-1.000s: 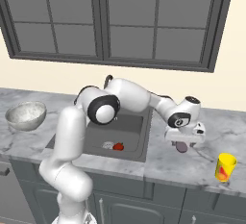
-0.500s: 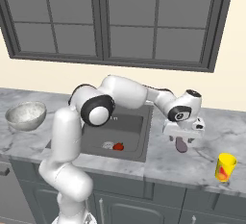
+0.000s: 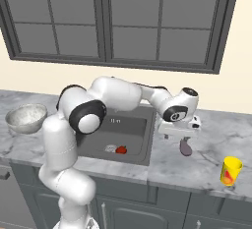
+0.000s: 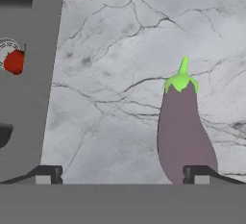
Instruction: Remove the eggplant and bell pepper from the sink. Then move the bowl and cup from the counter to the sink for washing.
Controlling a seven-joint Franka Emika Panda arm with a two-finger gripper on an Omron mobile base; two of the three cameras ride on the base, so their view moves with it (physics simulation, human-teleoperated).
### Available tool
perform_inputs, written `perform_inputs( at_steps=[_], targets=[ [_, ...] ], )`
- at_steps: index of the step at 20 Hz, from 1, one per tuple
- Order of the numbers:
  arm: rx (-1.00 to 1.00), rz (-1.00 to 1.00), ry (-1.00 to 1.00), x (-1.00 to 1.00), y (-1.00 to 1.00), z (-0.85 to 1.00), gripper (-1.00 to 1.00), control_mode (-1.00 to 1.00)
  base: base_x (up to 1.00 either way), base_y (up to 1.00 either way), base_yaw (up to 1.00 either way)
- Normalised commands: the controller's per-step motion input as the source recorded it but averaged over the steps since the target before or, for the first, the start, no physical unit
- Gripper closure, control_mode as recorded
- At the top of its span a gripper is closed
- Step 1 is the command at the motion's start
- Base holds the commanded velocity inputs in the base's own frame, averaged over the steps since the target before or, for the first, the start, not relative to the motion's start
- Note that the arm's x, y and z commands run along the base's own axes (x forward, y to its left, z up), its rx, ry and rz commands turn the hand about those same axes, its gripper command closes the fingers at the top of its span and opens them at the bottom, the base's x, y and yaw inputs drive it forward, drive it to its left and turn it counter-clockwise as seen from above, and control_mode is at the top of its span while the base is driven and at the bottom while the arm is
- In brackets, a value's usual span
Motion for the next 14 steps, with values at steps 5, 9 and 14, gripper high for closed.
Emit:
perform_inputs(
  at_steps=[5, 9, 14],
  targets=[
    [-0.09, -0.03, -0.11, -0.12, 0.46, 0.14, -1.0, -1.0, 0.0, 0.0, 0.0],
    [-0.09, -0.08, -0.09, -0.07, 0.51, 0.17, -1.0, -1.0, 0.0, 0.0, 0.0],
    [-0.07, -0.12, -0.02, -0.09, 0.49, 0.12, -1.0, -1.0, 0.0, 0.0, 0.0]
  ],
)
